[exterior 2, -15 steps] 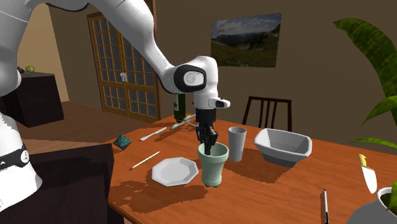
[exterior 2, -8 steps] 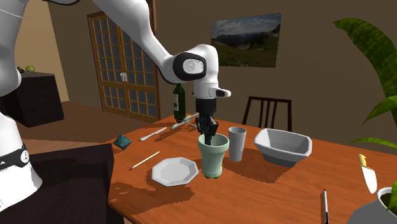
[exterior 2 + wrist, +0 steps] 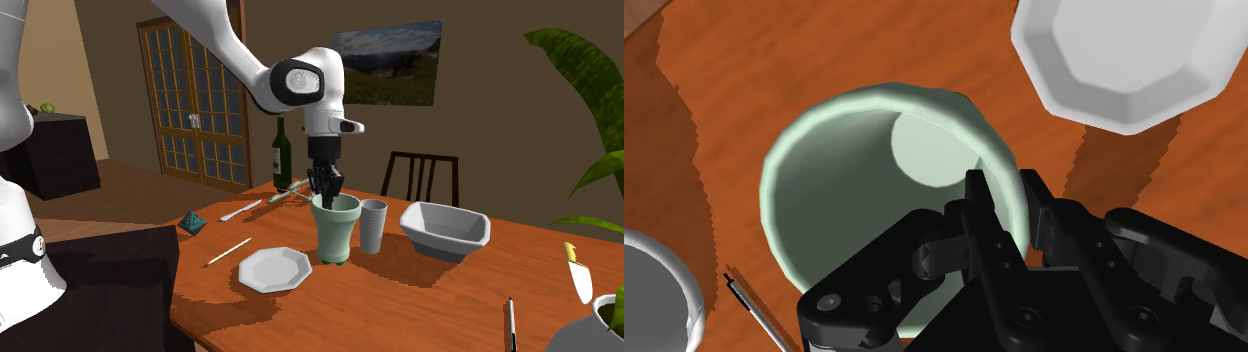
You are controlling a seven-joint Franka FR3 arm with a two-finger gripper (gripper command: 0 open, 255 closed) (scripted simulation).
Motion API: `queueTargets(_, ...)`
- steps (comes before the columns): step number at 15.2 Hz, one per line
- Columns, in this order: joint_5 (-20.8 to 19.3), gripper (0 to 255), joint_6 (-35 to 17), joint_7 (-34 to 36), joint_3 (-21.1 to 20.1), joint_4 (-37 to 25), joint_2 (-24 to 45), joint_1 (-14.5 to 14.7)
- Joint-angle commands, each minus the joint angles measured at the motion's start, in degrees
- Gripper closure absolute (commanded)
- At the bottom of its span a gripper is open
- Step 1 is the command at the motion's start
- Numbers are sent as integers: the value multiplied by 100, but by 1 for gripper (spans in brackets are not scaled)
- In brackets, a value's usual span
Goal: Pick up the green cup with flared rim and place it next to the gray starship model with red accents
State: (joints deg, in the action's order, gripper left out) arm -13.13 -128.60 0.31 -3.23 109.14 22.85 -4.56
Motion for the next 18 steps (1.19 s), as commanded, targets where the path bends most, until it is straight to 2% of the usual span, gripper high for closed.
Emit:
queueTargets(1,24,255,130,-21,-12,-45,-87,3)
queueTargets(18,195,255,1214,-255,-68,-517,-717,-11)
